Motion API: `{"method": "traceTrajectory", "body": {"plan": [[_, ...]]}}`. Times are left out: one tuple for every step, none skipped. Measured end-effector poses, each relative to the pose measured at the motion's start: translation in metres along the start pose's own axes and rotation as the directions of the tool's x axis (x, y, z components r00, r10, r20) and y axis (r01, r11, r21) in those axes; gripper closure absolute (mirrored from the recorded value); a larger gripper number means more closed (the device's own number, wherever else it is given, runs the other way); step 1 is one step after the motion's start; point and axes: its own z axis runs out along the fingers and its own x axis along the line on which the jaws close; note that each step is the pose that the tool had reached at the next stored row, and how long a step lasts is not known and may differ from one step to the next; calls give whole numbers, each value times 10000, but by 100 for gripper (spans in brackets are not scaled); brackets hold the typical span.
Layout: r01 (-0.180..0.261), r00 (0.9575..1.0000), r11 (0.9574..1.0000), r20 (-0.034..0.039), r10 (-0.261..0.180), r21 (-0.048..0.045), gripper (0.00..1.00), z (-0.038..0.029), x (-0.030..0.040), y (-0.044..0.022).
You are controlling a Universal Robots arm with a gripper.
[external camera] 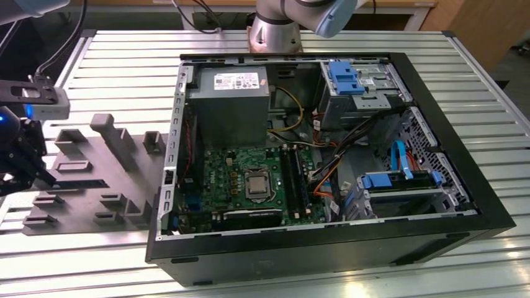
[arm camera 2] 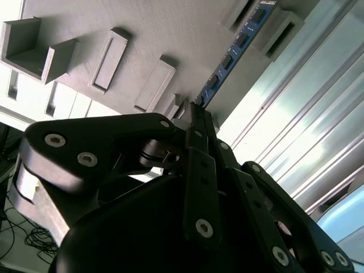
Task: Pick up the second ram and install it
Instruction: 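Pick up the second ram and move it above second insertion slot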
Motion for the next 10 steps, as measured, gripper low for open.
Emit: {"method": "traceTrajectory", "body": {"plan": [[0,10000,10000,1,0,0,89,-9,0,0],[0,10000,10000,1,0,0,89,-19,0,0],[0,10000,10000,1,0,0,89,-29,-1,1],[0,10000,10000,2,0,1,89,-37,-1,1],[0,10000,10000,0,0,0,89,-47,-1,1],[0,10000,10000,1,0,0,89,-58,-1,1],[0,10000,10000,1,0,0,89,-66,-2,1],[1,10000,10000,3,-1,2,89,-69,-3,1],[2,10000,10000,4,-2,4,89,-71,-3,1],[1,10000,10000,2,-1,2,89,-75,-3,1]]}}
